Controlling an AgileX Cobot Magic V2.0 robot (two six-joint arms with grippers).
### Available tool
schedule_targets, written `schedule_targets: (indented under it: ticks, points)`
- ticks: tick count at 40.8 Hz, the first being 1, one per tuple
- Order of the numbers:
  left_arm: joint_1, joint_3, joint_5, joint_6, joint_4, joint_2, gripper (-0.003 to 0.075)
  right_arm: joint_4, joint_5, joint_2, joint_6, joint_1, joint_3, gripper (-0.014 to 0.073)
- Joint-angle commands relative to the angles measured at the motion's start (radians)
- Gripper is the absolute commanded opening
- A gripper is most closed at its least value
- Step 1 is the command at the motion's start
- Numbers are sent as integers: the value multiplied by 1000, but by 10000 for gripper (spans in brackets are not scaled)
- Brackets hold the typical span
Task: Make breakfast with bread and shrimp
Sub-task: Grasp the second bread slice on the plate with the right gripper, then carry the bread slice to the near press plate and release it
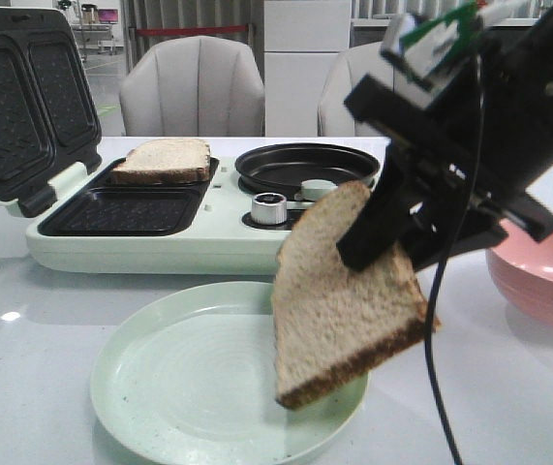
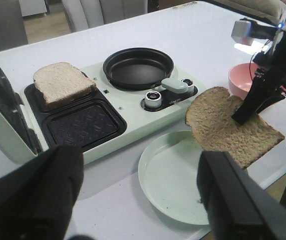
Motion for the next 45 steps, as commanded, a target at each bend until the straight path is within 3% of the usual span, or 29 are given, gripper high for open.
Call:
schedule_targets:
  ticks: [1,11,20,35,45]
  points:
    - [0,-28,-80,-1,-13,6,531,28,7,-64,-14,0,-22,119]
    - [0,-28,-80,-1,-13,6,531,91,3,-70,-55,0,-77,119]
    - [0,-28,-80,-1,-13,6,531,337,-40,-18,-208,17,-204,119]
    - [0,-28,-80,-1,-13,6,531,431,-43,345,-233,145,-640,119]
    - [0,-28,-80,-1,-13,6,531,546,-32,559,-233,158,-863,121]
